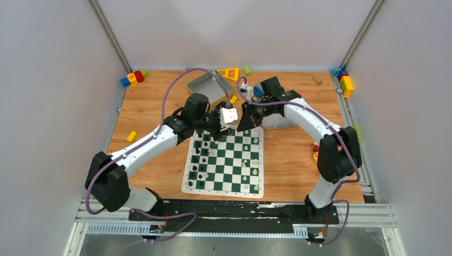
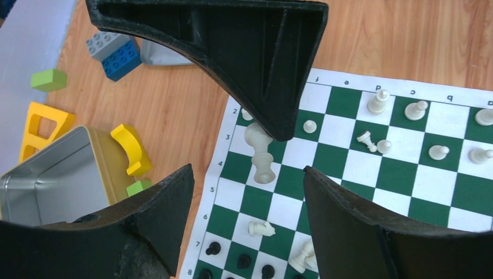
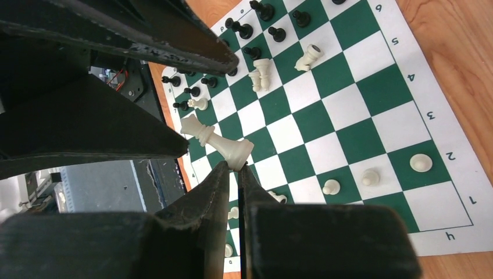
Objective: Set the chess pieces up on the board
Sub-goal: Place the chess piece on the chessboard.
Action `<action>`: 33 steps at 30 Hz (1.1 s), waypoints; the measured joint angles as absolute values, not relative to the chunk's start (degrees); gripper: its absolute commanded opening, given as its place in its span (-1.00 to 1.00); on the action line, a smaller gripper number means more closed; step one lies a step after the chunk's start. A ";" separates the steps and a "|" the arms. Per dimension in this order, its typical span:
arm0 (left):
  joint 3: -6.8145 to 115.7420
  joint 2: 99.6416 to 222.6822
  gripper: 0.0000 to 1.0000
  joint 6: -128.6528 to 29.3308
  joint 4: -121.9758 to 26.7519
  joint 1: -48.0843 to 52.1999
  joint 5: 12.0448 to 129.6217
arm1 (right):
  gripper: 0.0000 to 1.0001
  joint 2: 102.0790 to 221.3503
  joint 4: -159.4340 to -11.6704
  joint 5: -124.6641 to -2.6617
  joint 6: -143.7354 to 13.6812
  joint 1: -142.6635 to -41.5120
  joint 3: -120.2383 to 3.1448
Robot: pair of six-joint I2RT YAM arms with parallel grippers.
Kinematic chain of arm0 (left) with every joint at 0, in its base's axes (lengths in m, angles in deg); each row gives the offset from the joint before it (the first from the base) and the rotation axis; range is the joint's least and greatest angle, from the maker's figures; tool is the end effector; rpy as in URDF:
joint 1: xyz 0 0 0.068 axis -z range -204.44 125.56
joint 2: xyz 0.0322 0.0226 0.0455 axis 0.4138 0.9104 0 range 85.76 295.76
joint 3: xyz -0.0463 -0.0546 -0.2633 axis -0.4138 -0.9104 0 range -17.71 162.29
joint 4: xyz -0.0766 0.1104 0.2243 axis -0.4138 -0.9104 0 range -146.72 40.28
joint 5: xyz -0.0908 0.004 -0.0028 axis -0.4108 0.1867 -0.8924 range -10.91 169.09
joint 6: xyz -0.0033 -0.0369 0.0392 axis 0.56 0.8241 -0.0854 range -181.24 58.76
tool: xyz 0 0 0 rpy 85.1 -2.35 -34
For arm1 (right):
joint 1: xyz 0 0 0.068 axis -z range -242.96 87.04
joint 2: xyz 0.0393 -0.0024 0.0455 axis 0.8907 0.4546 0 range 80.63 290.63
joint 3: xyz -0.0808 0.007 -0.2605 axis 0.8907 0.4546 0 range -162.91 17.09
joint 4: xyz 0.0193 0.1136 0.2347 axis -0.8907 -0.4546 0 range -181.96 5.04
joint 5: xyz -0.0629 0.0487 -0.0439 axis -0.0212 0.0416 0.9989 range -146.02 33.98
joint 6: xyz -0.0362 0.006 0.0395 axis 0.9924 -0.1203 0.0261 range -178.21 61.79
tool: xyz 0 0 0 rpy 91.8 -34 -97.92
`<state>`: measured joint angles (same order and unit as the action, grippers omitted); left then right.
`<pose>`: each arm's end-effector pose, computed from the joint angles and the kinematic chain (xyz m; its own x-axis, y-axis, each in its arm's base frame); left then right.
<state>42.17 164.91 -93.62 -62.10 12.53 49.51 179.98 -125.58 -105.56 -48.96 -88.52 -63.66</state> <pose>0.2376 -0.2010 0.2935 0.1058 0.5033 -0.8576 0.9498 0.2041 0.2370 0.3165 0.1815 0.2694 -0.6636 -0.4329 -0.6101 -0.7475 0.3524 0.5630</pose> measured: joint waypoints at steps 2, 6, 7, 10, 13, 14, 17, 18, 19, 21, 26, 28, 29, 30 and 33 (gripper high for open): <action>42.83 165.78 0.42 -94.02 -62.05 12.79 50.30 | -0.93 179.98 -125.60 -106.22 -49.15 -88.37 -63.66; 43.59 166.83 0.25 -94.63 -62.03 13.38 51.22 | -0.93 179.98 -125.60 -107.16 -49.22 -88.19 -63.66; 43.85 167.01 0.17 -94.71 -62.08 13.56 51.22 | -0.93 179.98 -125.60 -107.22 -49.24 -88.15 -63.66; 44.90 167.56 0.00 -94.87 -62.51 13.99 51.19 | -0.93 179.98 -125.60 -107.66 -49.26 -88.11 -63.66; 46.56 168.52 -0.08 -95.04 -63.50 14.41 51.15 | -0.93 179.98 -125.58 -107.88 -49.39 -87.98 -63.66; 46.96 168.87 -0.09 -95.06 -63.89 14.54 51.13 | -0.93 179.98 -125.58 -107.96 -49.39 -87.91 -63.66; 47.50 169.39 -0.02 -95.13 -64.72 14.69 51.13 | -0.93 179.98 -125.60 -108.12 -49.44 -87.74 -63.66; 47.50 169.48 0.06 -95.13 -64.92 14.72 51.13 | -0.93 179.98 -125.60 -108.21 -49.46 -87.60 -63.66; 47.50 169.48 0.11 -95.15 -65.25 14.72 51.15 | -0.93 180.01 -125.60 -108.27 -49.55 -87.50 -63.66; 47.50 169.48 0.16 -95.17 -65.44 14.72 51.13 | -0.93 180.01 -125.60 -108.51 -49.59 -87.39 -63.66; 47.50 169.48 0.09 -95.22 -65.51 14.78 51.13 | -0.93 180.16 -125.60 -109.12 -49.66 -86.99 -63.66; 47.50 169.48 0.01 -95.24 -65.59 14.80 51.13 | -0.93 180.49 -125.60 -109.34 -49.79 -86.80 -63.66; 47.50 169.48 -0.02 -95.22 -65.68 14.80 51.11 | -0.93 180.64 -125.60 -109.36 -49.81 -86.75 -63.66; 47.50 169.48 -0.08 -95.24 -65.75 14.80 51.08 | -0.93 180.79 -125.60 -109.39 -49.83 -86.75 -63.64; 47.50 169.48 -0.25 -95.22 -66.25 14.82 50.95 | -0.93 180.88 -125.62 -109.49 -50.01 -86.71 -63.64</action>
<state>47.50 169.48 -95.22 -66.25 14.82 50.95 180.88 -125.62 -109.49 -50.01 -86.71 -63.64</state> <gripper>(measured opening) 0.456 0.094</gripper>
